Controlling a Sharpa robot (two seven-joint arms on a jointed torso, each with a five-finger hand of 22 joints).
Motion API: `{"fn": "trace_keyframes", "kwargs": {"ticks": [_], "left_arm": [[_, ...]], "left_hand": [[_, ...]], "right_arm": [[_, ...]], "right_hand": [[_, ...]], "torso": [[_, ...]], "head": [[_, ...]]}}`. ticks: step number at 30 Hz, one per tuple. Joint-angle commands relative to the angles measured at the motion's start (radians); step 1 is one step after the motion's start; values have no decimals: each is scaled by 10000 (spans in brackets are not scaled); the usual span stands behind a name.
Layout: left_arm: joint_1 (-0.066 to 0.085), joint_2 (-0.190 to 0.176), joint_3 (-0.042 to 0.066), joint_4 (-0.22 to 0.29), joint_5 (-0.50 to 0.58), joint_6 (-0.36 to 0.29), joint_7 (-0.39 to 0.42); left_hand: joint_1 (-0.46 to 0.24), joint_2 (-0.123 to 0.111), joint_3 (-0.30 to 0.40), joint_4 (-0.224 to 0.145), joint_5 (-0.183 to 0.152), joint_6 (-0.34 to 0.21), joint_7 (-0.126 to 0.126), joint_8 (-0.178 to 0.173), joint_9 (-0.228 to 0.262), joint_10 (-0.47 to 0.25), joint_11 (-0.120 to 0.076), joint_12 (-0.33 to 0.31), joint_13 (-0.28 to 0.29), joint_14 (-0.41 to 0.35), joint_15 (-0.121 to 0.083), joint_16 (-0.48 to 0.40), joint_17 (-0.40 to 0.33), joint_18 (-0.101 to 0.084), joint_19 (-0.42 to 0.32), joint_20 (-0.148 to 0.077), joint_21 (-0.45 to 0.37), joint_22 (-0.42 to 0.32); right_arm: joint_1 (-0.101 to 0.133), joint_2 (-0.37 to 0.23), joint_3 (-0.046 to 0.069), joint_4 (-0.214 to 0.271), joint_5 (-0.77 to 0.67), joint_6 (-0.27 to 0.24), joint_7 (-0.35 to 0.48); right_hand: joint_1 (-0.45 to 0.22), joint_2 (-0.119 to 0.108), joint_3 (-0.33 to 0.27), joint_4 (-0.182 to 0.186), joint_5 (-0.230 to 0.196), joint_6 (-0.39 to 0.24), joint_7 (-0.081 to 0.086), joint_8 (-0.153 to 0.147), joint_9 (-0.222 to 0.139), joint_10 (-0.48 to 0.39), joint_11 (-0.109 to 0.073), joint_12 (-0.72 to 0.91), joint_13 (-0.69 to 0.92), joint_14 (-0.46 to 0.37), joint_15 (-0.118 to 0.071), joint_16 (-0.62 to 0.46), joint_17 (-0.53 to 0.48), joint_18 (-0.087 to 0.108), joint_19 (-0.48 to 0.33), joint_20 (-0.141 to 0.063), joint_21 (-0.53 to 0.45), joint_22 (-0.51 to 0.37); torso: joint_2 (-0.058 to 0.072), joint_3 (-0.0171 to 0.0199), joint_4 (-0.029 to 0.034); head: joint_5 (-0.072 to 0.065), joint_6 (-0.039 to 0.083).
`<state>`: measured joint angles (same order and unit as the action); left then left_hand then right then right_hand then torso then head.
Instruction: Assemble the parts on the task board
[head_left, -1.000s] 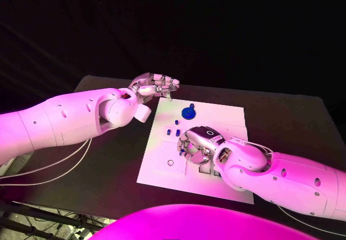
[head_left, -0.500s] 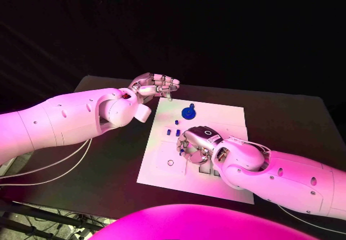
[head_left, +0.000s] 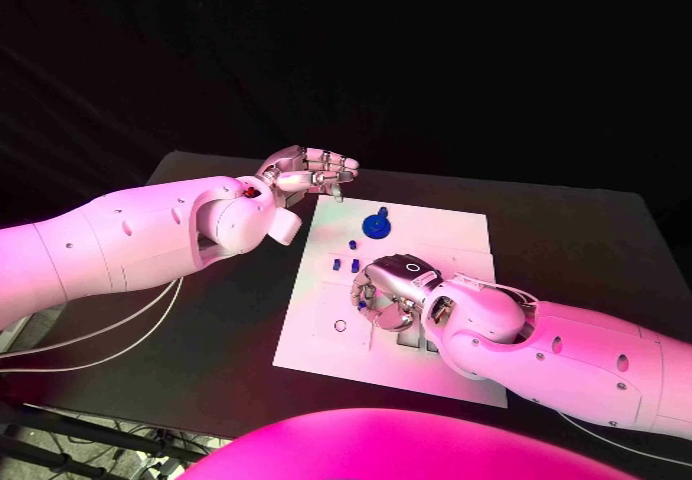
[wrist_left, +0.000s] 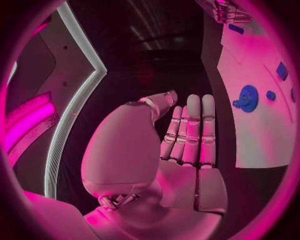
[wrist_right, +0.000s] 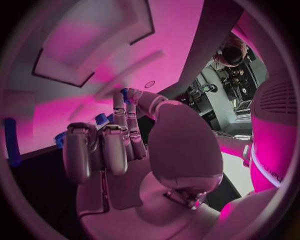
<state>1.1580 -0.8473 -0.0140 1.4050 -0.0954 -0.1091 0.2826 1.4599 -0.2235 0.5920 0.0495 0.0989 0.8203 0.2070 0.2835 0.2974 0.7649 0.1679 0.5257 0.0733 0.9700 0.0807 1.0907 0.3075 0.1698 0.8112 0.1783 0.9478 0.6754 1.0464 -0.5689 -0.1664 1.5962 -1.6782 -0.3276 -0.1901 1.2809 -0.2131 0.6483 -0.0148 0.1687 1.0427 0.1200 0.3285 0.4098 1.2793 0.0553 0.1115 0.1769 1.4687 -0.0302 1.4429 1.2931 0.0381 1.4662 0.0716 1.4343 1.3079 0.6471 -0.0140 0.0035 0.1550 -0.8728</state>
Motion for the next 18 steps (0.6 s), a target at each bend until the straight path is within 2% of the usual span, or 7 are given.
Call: {"fn": "trace_keyframes", "kwargs": {"ticks": [1, 4, 8, 11, 18], "left_arm": [[12, 15, 10, 13, 25, 47, 44], [12, 12, 10, 10, 25, 49, 39], [12, 9, 10, 7, 25, 54, 31], [12, 8, 10, 3, 25, 56, 28], [12, 1, 10, -4, 25, 64, 17]], "left_hand": [[-91, 39, 14, -62, 47, -67, 228, -31, -10, -40, 3, -37, -16, -41, 49, -59, -14, 137, -48, -10, 29, 11], [-91, 39, 14, -62, 47, -67, 228, -31, -10, -40, 3, -37, -16, -41, 49, -59, -14, 137, -48, -10, 29, 11], [-91, 39, 14, -62, 47, -67, 228, -31, -10, -40, 3, -37, -16, -41, 49, -59, -14, 137, -48, -10, 29, 11], [-91, 39, 14, -62, 47, -67, 228, -31, -10, -40, 3, -37, -16, -41, 49, -59, -14, 137, -48, -10, 29, 11], [-91, 39, 14, -62, 47, -67, 228, -31, -10, -40, 3, -37, -16, -41, 49, -59, -14, 137, -48, -10, 29, 11]], "right_arm": [[-36, -13, -27, 2, -34, 134, 90], [-36, -42, -30, 20, -13, -21, 92], [-36, -94, -32, 73, -1, -285, 82], [-36, -141, -32, 118, 1, -518, 52], [-30, -414, -29, 393, 1, -997, -44]], "right_hand": [[-238, -226, -182, 77, 40, -218, 68, -196, -121, -232, 46, -131, -47, 470, 104, -55, -22, -72, 600, 49, -72, 2012], [-365, -379, -350, 158, -6, -453, 122, -411, -182, -496, 130, -253, -84, 447, 173, -90, -99, -38, 548, 113, -240, 1943], [-411, -475, -469, 200, 21, -571, 149, -539, -213, -634, 171, -282, -98, 411, 211, -147, -204, -5, 500, 153, -397, 1878], [-518, -650, -765, 292, 291, -721, 166, -704, -244, -928, 219, -318, -128, 319, 259, -284, -450, 69, 383, 205, -760, 1726], [-312, -628, -1307, 358, 311, -903, 203, -961, -281, -1516, 285, -190, -152, 143, 313, -547, -918, 203, 170, 272, -1452, 1427]], "torso": [[-4, -1, 4], [-7, -2, 5], [-3, -2, 4], [-3, -2, 3], [-9, 4, -1]], "head": [[-11, 2], [-25, 2], [-29, 2], [-36, 2], [-72, 24]]}}
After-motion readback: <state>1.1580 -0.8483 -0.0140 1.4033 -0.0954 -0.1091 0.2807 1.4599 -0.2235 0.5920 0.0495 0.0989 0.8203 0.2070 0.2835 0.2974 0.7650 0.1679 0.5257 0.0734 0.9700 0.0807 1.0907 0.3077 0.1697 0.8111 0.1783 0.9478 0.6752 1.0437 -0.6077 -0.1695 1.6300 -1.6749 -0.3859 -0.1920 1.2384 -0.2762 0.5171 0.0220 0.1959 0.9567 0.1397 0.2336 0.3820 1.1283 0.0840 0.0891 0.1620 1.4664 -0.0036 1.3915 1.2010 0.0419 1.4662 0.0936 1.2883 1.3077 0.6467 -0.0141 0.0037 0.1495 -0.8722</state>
